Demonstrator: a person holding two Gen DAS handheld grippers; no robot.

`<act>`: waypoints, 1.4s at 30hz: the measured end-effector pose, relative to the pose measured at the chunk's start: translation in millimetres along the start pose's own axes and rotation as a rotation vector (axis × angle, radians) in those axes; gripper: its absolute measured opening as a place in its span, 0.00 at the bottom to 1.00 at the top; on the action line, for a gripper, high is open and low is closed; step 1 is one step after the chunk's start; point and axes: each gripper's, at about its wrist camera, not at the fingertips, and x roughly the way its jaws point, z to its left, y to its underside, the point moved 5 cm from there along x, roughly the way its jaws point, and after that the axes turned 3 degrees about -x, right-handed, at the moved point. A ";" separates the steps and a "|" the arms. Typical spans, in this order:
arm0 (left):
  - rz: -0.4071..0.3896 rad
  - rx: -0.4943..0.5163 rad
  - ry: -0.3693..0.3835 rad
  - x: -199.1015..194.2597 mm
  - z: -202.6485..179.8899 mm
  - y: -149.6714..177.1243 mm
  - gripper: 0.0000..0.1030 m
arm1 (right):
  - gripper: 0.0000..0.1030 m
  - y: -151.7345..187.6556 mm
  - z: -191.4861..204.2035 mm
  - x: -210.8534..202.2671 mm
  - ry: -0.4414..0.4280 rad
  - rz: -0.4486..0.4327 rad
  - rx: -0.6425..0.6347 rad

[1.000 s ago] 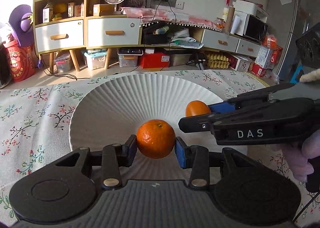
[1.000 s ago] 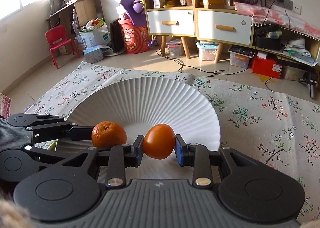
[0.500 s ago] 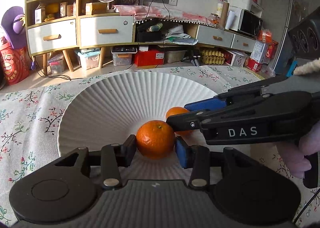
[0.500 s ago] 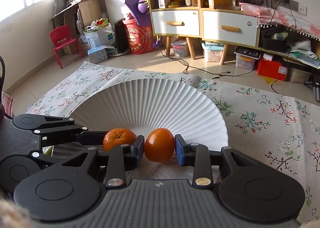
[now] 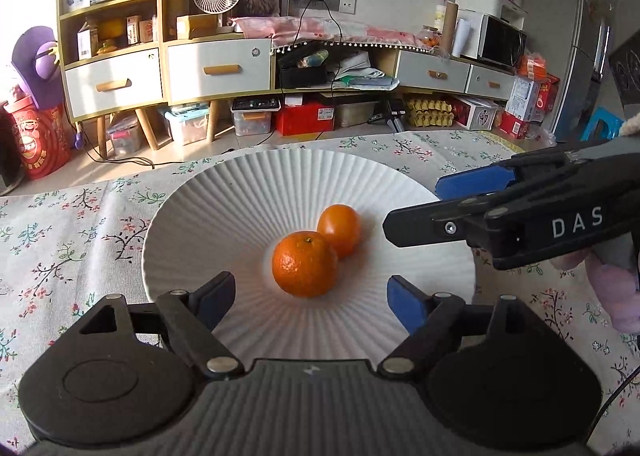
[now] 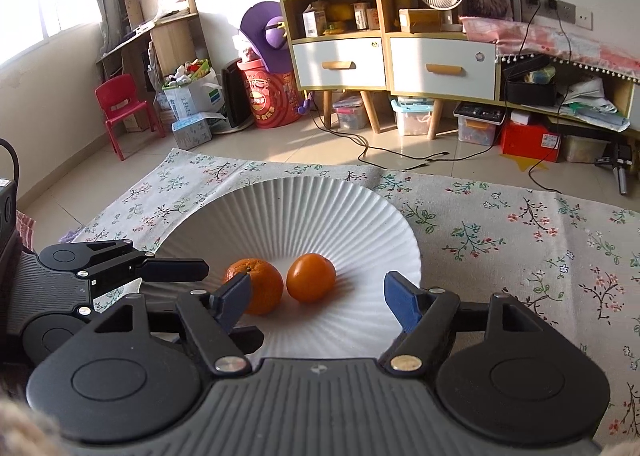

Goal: Organize fruits
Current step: 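Withdraw both tools from the bowl back over the fruits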

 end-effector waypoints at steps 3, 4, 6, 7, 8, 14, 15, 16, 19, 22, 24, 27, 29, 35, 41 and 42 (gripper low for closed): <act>0.004 0.000 -0.018 -11.5 1.5 2.6 0.82 | 0.88 1.5 -0.7 -11.3 0.015 -0.004 0.010; 0.006 -0.003 -0.023 -14.3 1.9 2.9 0.85 | 0.90 2.2 -1.1 -15.4 0.018 -0.007 0.017; 0.009 -0.018 -0.039 -21.8 3.4 4.2 0.89 | 0.96 4.6 -1.0 -23.5 0.023 -0.011 0.034; 0.009 -0.024 -0.042 -26.2 4.1 4.9 0.91 | 0.97 6.3 -0.7 -27.2 0.025 -0.012 0.045; 0.009 -0.029 -0.045 -30.2 4.0 5.5 0.93 | 0.99 8.0 -0.3 -29.9 0.026 -0.009 0.053; 0.039 -0.029 -0.078 -49.6 4.1 14.9 0.94 | 1.00 21.3 7.2 -44.7 0.056 0.033 0.060; 0.046 -0.025 -0.085 -51.5 4.4 16.5 0.94 | 1.00 22.8 8.4 -46.6 0.060 0.038 0.065; 0.057 -0.024 -0.100 -54.3 4.6 18.8 0.94 | 1.00 24.1 10.0 -48.4 0.061 0.046 0.067; 0.076 -0.046 -0.120 -62.8 6.9 25.1 0.94 | 1.00 32.0 16.7 -58.1 0.071 0.051 0.081; 0.089 -0.060 -0.133 -71.1 7.4 33.6 0.94 | 1.00 37.0 21.9 -64.6 0.061 0.040 0.094; 0.089 -0.067 -0.147 -75.8 7.7 39.6 0.94 | 1.00 41.0 24.5 -67.3 0.060 0.033 0.095; 0.085 -0.086 -0.155 -79.9 8.3 46.0 0.94 | 1.00 44.1 28.4 -69.6 0.071 0.020 0.083; 0.069 -0.097 -0.153 -85.0 9.9 51.7 0.94 | 1.00 46.5 30.2 -71.8 0.077 0.006 0.077; 0.049 -0.123 -0.164 -92.5 16.4 70.0 0.94 | 1.00 57.2 29.3 -74.3 0.104 -0.052 0.067; 0.049 -0.133 -0.190 -91.5 22.4 85.6 0.94 | 1.00 74.6 37.8 -68.1 0.127 -0.026 -0.002; 0.050 -0.133 -0.194 -90.5 23.0 87.1 0.94 | 1.00 77.6 39.3 -66.0 0.119 -0.011 -0.005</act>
